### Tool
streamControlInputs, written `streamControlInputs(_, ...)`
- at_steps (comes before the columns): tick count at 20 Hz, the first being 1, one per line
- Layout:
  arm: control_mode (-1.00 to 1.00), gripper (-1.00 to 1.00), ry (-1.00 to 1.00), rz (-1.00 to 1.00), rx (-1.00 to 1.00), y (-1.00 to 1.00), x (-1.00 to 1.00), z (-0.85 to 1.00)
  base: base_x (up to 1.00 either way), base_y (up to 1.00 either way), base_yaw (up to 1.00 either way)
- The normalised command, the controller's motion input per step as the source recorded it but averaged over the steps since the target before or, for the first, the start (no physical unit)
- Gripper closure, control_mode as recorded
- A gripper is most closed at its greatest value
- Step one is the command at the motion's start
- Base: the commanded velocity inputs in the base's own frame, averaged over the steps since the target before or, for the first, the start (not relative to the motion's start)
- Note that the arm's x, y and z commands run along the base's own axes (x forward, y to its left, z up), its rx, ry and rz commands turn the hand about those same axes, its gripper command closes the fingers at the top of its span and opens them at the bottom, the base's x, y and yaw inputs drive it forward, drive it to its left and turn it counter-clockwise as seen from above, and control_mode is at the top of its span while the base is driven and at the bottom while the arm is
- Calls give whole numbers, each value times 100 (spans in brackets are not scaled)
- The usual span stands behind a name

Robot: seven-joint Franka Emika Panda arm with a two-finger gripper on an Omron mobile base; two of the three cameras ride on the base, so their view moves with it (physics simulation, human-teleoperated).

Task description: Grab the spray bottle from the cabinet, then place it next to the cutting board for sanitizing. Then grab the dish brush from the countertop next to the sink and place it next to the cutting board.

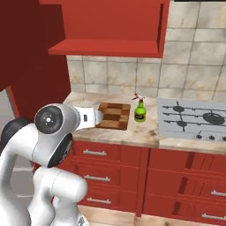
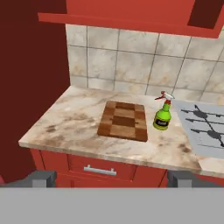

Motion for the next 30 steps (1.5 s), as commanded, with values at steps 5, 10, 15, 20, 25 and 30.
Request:
streamControlInputs(5,100,-100,0,0,0,0,0,0,-19,-68,-57)
streamControlInputs(10,100,-100,0,0,0,0,0,0,0,-40,-87)
streamControlInputs(15,100,-100,0,0,0,0,0,0,0,-31,-95)
streamControlInputs(20,100,-100,0,0,0,0,0,0,0,-53,-87)
streamControlInputs(25,100,-100,0,0,0,0,0,0,3,-44,-87)
streamControlInputs(30,100,-100,0,0,0,0,0,0,18,-1,-88)
